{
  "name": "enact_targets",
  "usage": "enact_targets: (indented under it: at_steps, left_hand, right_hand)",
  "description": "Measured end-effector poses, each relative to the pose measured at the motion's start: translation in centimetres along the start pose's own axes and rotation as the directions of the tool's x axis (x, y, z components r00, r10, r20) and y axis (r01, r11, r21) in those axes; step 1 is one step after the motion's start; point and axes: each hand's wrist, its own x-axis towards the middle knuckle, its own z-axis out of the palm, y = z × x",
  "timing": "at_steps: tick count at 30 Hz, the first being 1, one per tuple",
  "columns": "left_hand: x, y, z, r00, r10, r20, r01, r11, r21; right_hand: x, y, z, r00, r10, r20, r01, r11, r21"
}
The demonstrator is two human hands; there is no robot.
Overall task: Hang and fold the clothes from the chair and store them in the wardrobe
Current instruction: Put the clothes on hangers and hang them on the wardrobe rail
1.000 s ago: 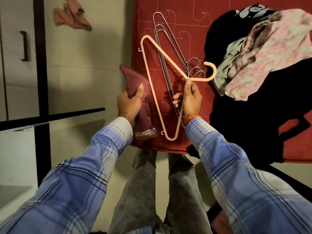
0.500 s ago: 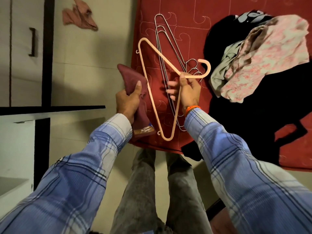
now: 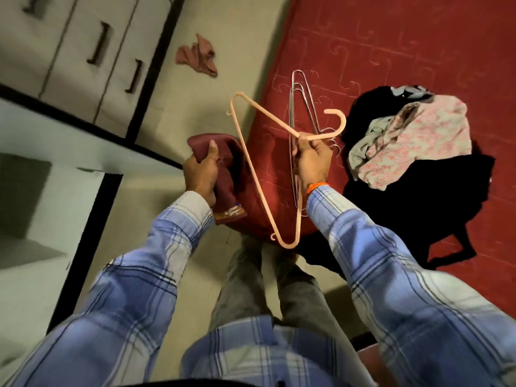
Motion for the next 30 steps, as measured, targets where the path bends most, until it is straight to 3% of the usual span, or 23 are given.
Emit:
enact_targets:
  at_steps: [8,16,25,30]
  left_hand:
    - [-5.9,3.2,-9.8,0.983,0.022,-0.181,-0.069,0.964,-0.255]
    - [-11.6,4.8,-20.7,0.928,0.064,-0.366,-0.19,0.928,-0.32]
    - [-15.8,4.6,-33.6,0.877,0.086,-0.473,-0.316,0.845,-0.432]
    - [-16.7,2.9,-40.4,0.851,0.058,-0.522,-0.307,0.861,-0.405]
  right_hand:
    - [-7.8,-4.4,4.5,0.952,-0.143,0.27,0.177,0.979,-0.103]
    - [-19.4,-7.7,11.2,0.8,-0.291,0.524,0.398,0.912,-0.102]
    - [-33.0,-6.9,17.2,0.676,-0.388,0.626,0.54,0.839,-0.063]
    - [-39.0,-5.6,18.9,0.647,-0.414,0.641,0.566,0.823,-0.039]
